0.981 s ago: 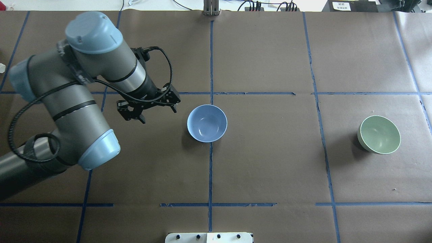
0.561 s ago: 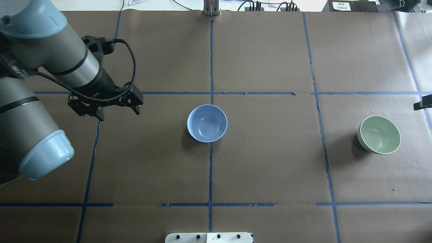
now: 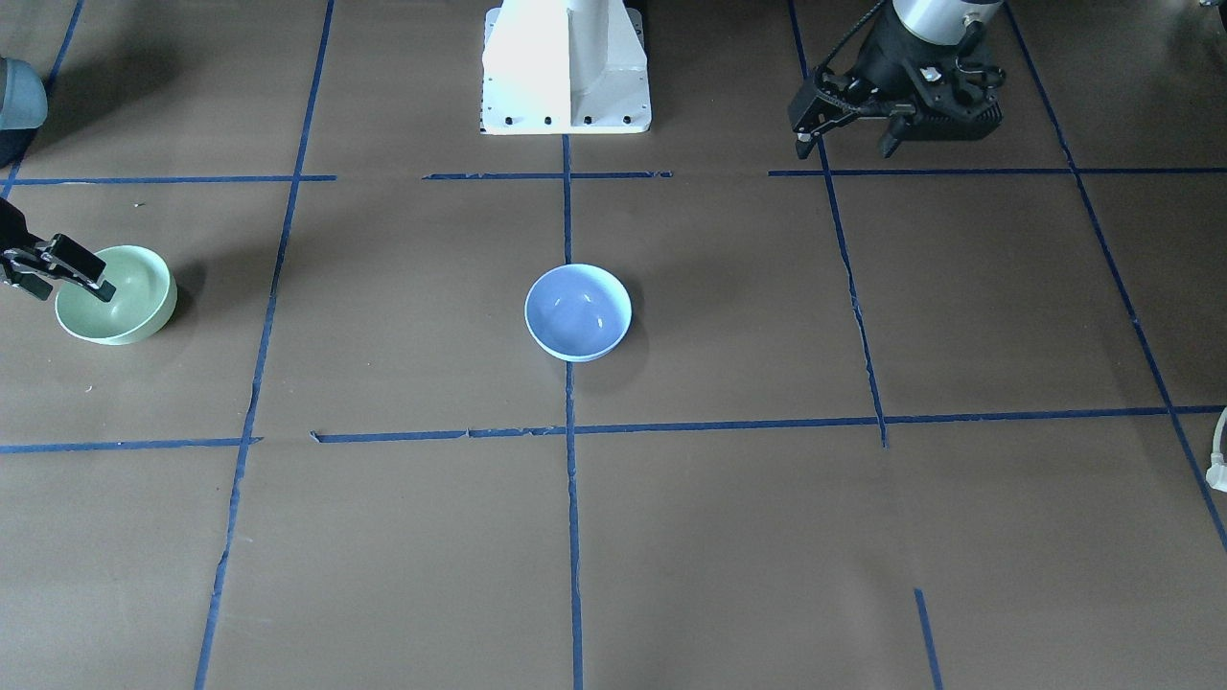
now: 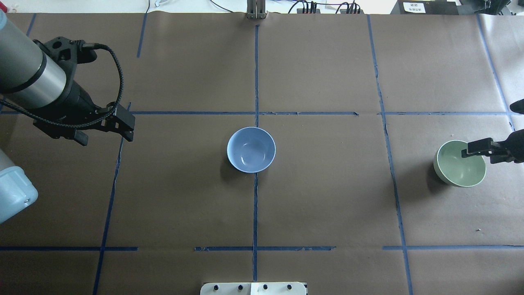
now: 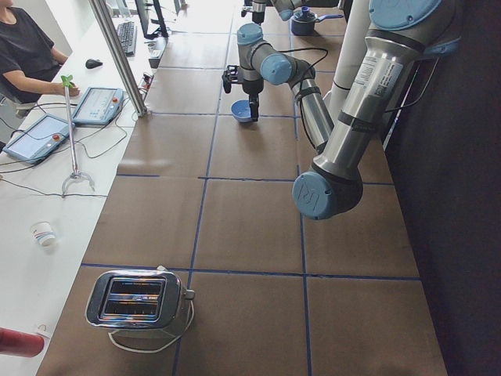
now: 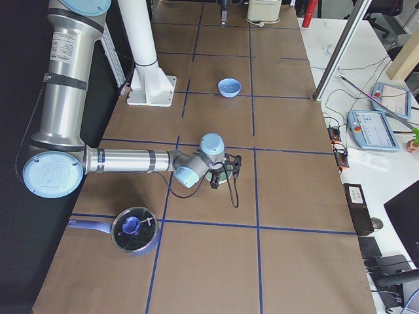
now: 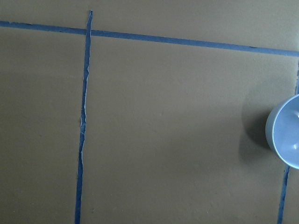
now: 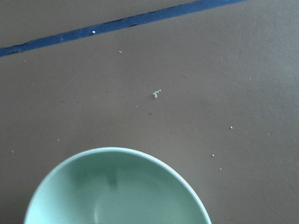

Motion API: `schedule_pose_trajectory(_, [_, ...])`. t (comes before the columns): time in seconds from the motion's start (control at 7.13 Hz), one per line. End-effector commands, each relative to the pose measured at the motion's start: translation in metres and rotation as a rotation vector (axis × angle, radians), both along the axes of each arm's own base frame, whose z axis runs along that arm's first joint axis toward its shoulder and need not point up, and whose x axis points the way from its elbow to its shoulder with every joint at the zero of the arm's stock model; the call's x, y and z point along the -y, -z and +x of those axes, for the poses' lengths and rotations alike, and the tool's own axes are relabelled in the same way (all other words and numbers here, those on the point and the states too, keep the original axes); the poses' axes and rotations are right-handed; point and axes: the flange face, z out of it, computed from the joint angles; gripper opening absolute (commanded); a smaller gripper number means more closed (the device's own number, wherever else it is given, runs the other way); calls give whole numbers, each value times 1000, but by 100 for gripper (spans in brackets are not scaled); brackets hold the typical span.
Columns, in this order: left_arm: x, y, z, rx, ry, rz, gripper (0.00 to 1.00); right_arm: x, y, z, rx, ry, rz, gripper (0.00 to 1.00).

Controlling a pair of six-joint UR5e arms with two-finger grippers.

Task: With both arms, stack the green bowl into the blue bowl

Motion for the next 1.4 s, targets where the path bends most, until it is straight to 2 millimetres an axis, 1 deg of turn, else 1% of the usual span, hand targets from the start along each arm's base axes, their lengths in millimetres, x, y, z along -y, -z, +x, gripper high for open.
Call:
schedule_pose_trajectory(0.0, [0,-1,0,2,1,1,100,-3,-14,-2,-14,5,-25,49])
schedule_pose_trajectory(0.14, [1,-2,-1,12,11,9,100,-3,-13,-2,-10,8,-25,19])
schedule_pose_trajectory(0.28, [1,-3,-1,15,13,9,100,-3,-9,-1,-2,11,-19,2])
schedule_pose_trajectory(0.56, [4,-8,4,29,14,3,100,-10,-9,4,26,10,21,0])
schedule_pose_trajectory(0.7, [2,-15,5,37,6,1,100,-15,-6,6,57,15,59,0])
schedule_pose_trajectory(0.84, [-2,-29,8,66,3,-7,100,-14,5,9,100,17,98,0])
schedule_pose_trajectory(0.98, [1,-34,5,110,41,19,100,-8,27,8,141,-10,117,0])
schedule_pose_trajectory(1.12, [-3,-56,-2,143,45,-9,100,11,88,-5,233,-53,126,0])
schedule_pose_trajectory(1.26, [2,-79,-19,177,75,-46,100,42,155,-28,337,-90,115,0])
